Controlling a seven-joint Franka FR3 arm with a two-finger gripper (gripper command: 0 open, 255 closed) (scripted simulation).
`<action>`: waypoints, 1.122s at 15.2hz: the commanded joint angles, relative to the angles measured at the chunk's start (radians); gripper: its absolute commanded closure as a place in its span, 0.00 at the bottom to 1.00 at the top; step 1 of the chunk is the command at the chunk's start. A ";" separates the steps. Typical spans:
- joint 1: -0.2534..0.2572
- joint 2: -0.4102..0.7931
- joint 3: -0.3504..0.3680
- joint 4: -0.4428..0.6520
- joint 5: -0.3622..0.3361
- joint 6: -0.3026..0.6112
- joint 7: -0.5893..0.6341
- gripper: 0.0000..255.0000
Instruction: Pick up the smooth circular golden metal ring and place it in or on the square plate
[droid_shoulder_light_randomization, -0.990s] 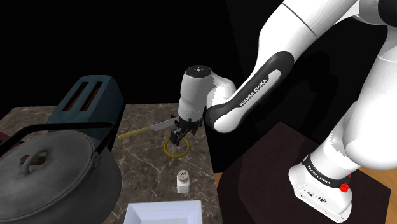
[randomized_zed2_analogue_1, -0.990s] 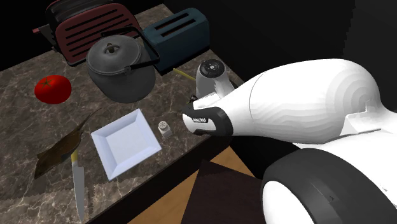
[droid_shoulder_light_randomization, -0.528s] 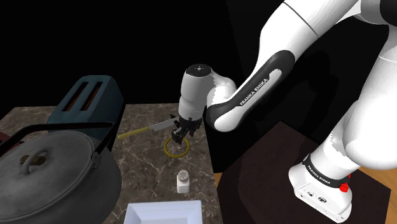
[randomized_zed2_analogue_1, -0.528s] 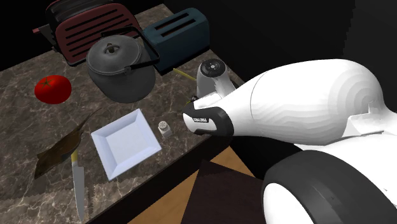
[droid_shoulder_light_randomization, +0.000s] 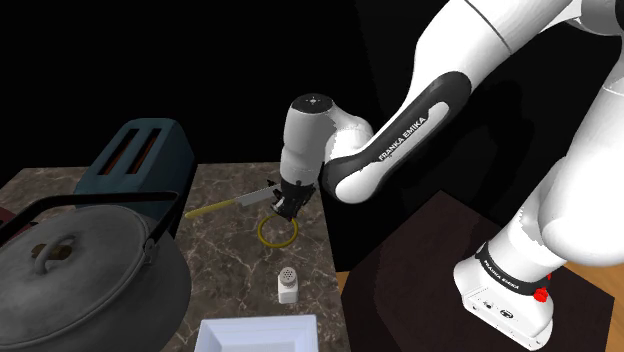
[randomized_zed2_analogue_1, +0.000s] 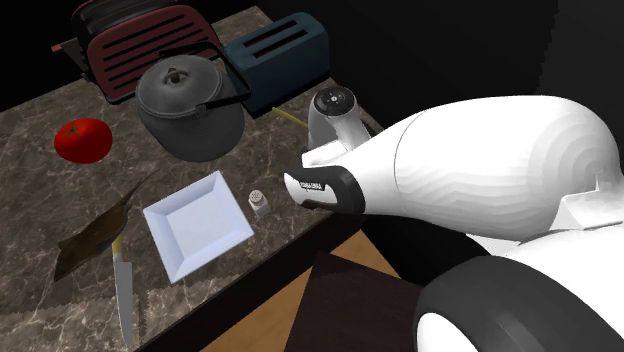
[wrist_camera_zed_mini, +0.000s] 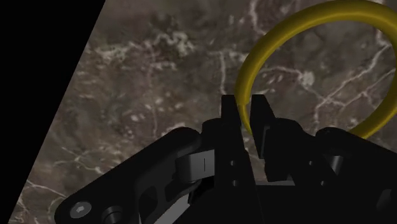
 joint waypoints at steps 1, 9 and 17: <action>-0.009 -0.024 0.013 0.000 0.028 -0.022 -0.021 1.00; -0.030 -0.124 0.048 0.012 0.133 -0.120 -0.099 1.00; 0.006 -0.196 0.091 0.001 0.181 -0.173 -0.057 1.00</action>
